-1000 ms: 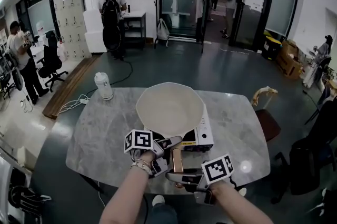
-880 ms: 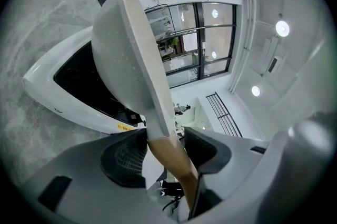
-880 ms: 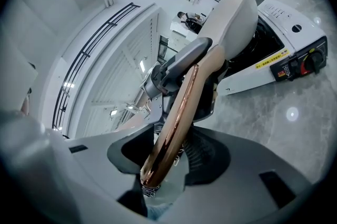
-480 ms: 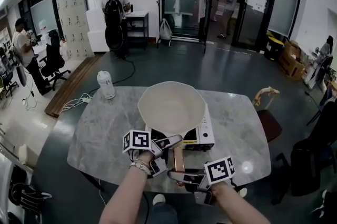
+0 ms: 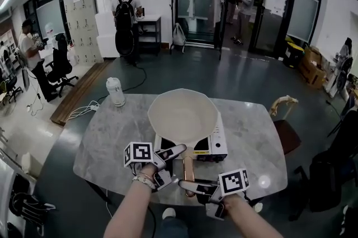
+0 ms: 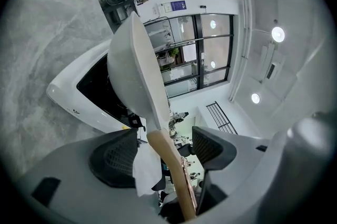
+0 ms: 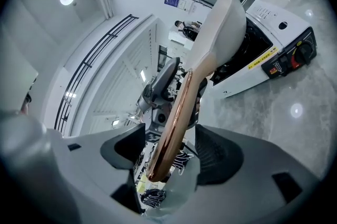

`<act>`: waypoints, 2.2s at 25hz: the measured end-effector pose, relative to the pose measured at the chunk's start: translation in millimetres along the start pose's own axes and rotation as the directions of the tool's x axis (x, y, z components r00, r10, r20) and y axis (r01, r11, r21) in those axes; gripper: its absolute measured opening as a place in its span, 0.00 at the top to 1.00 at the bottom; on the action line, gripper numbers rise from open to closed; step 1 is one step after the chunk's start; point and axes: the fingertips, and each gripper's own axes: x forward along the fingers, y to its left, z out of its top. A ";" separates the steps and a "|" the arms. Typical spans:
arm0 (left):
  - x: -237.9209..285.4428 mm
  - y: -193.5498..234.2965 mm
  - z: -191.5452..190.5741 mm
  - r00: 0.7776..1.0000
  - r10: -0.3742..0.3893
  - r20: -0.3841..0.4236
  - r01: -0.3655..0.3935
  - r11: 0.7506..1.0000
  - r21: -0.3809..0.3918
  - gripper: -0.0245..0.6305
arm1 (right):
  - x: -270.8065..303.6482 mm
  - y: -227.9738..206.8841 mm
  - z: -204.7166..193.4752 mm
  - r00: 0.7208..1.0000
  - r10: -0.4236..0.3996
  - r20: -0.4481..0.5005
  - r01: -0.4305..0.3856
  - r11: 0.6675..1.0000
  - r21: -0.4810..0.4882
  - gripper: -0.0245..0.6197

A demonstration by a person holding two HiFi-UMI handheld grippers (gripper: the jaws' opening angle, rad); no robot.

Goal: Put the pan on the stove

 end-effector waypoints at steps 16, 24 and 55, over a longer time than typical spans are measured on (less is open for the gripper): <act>-64.1 -11.5 14.2 0.965 0.118 0.234 -0.153 0.979 0.138 0.87 | -51.2 0.6 49.4 0.981 -0.059 0.186 0.074 0.995 -0.074 0.51; -84.5 -43.2 27.4 0.893 0.169 0.418 -0.349 0.846 0.403 0.95 | -74.5 0.4 68.5 0.953 -0.153 0.262 0.193 0.972 -0.136 0.55; -157.1 -162.3 29.6 0.685 -0.040 0.728 -0.704 0.221 0.675 0.95 | -166.6 82.6 138.7 0.636 -0.150 0.757 0.759 0.304 -0.576 0.92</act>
